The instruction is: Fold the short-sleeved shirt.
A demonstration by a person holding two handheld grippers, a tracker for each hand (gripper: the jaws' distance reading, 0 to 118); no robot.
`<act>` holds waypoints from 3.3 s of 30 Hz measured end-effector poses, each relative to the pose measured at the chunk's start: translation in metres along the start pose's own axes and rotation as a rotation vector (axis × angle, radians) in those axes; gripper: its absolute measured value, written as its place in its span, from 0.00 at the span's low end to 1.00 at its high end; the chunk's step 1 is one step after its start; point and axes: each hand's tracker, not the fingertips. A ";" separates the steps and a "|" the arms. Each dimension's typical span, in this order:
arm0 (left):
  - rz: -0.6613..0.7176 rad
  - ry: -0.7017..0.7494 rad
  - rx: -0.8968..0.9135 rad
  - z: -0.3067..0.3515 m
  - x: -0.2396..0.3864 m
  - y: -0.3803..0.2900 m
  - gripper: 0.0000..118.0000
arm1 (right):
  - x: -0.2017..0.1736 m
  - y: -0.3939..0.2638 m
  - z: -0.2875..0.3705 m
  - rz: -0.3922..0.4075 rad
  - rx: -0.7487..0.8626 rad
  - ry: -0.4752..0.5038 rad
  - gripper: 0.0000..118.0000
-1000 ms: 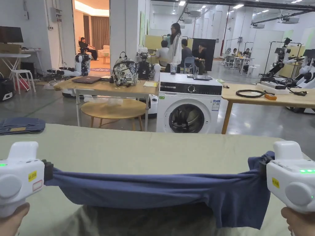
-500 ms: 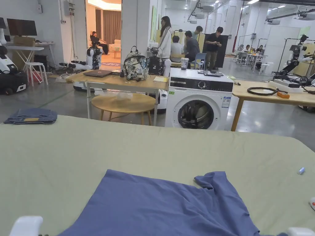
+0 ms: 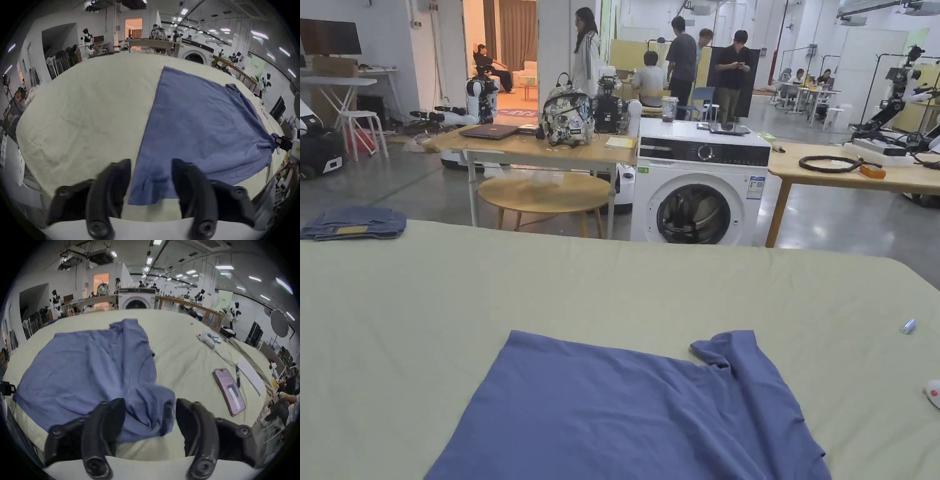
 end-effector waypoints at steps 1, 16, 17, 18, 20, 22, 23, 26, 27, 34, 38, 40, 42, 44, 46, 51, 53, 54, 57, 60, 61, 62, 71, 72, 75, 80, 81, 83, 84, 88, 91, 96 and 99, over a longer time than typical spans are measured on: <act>0.007 -0.017 0.050 0.007 0.003 0.003 0.44 | -0.006 0.006 0.008 -0.001 0.041 -0.004 0.57; -0.168 0.006 0.362 0.039 0.101 0.047 0.00 | -0.104 0.057 0.031 -0.008 0.299 0.158 0.00; -0.164 -0.011 0.351 0.037 0.103 0.050 0.00 | -0.108 0.058 0.029 -0.009 0.296 0.156 0.00; -0.152 -0.028 0.338 0.034 0.104 0.052 0.00 | -0.111 0.060 0.027 -0.010 0.292 0.155 0.00; -0.129 -0.035 0.305 0.024 0.107 0.056 0.00 | -0.114 0.063 0.021 -0.016 0.265 0.174 0.00; -0.111 -0.035 0.262 0.006 0.105 0.063 0.00 | -0.113 0.063 0.012 -0.036 0.230 0.229 0.00; -0.093 -0.037 0.227 -0.006 0.102 0.069 0.00 | -0.114 0.063 0.006 -0.041 0.215 0.233 0.00; -0.054 -0.034 0.133 -0.050 0.089 0.097 0.00 | -0.113 0.061 -0.014 -0.024 0.161 0.220 0.00; -0.048 -0.041 0.108 -0.057 0.090 0.111 0.00 | -0.112 0.061 -0.019 -0.022 0.148 0.218 0.00; -0.020 -0.089 -0.066 -0.165 0.067 0.229 0.00 | -0.099 0.064 -0.054 -0.011 0.077 0.188 0.00; -0.022 -0.113 -0.110 -0.204 0.070 0.286 0.17 | -0.093 0.067 -0.071 -0.015 0.046 0.177 0.00; -0.046 -0.110 -0.125 -0.218 0.076 0.305 0.55 | -0.090 0.069 -0.078 -0.015 0.036 0.171 0.00; -0.058 -0.101 -0.120 -0.232 0.081 0.320 0.67 | -0.086 0.069 -0.083 -0.020 0.029 0.164 0.00; -0.053 -0.097 -0.137 -0.251 0.085 0.330 0.67 | -0.083 0.071 -0.086 -0.024 0.025 0.155 0.00; -0.046 -0.085 -0.170 -0.268 0.089 0.333 0.67 | -0.079 0.071 -0.086 -0.026 0.023 0.147 0.00; -0.125 0.010 -0.286 -0.298 0.105 0.320 0.55 | -0.067 0.070 -0.088 -0.040 0.012 0.118 0.00; -0.150 0.049 -0.308 -0.306 0.109 0.313 0.54 | -0.063 0.068 -0.088 -0.039 0.005 0.105 0.00; -0.156 0.048 -0.293 -0.306 0.111 0.310 0.50 | -0.060 0.067 -0.088 -0.039 -0.002 0.098 0.00; -0.200 0.048 -0.253 -0.297 0.119 0.306 0.00 | -0.052 0.064 -0.088 -0.054 -0.016 0.089 0.00; -0.208 -0.013 -0.244 -0.289 0.123 0.304 0.00 | -0.045 0.066 -0.093 -0.074 -0.034 0.086 0.00; -0.207 -0.001 -0.248 -0.286 0.125 0.302 0.00 | -0.043 0.069 -0.094 -0.080 -0.043 0.085 0.00; -0.225 -0.005 -0.250 -0.281 0.126 0.299 0.00 | -0.040 0.072 -0.096 -0.087 -0.048 0.086 0.00; -0.214 -0.065 -0.101 -0.213 0.099 0.295 0.00 | 0.010 0.168 -0.159 -0.054 -0.095 0.063 0.53; -0.223 -0.062 -0.087 -0.205 0.096 0.292 0.00 | 0.016 0.179 -0.172 -0.054 -0.106 0.073 0.53; -0.209 -0.056 -0.069 -0.188 0.088 0.284 0.00 | 0.023 0.205 -0.210 -0.024 -0.170 0.091 0.53; -0.223 -0.045 -0.054 -0.174 0.084 0.269 0.00 | 0.018 0.218 -0.273 0.017 -0.308 0.126 0.53; -0.217 -0.045 -0.054 -0.173 0.083 0.268 0.00 | 0.017 0.218 -0.284 0.008 -0.332 0.130 0.53; -0.199 -0.045 -0.056 -0.171 0.081 0.263 0.00 | 0.017 0.215 -0.304 -0.033 -0.382 0.152 0.53; -0.198 -0.045 -0.060 -0.170 0.080 0.261 0.00 | 0.016 0.214 -0.312 -0.041 -0.407 0.159 0.53; -0.194 -0.037 -0.069 -0.179 0.069 0.258 0.00 | 0.006 0.210 -0.325 0.000 -0.432 0.128 0.34; -0.185 -0.034 -0.071 -0.177 0.069 0.256 0.00 | -0.004 0.211 -0.317 0.010 -0.404 0.089 0.05; -0.173 -0.034 -0.073 -0.175 0.070 0.254 0.00 | -0.007 0.209 -0.308 0.049 -0.370 0.095 0.02; -0.152 -0.040 -0.061 -0.165 0.067 0.256 0.00 | 0.006 0.219 -0.286 -0.067 -0.294 0.154 0.02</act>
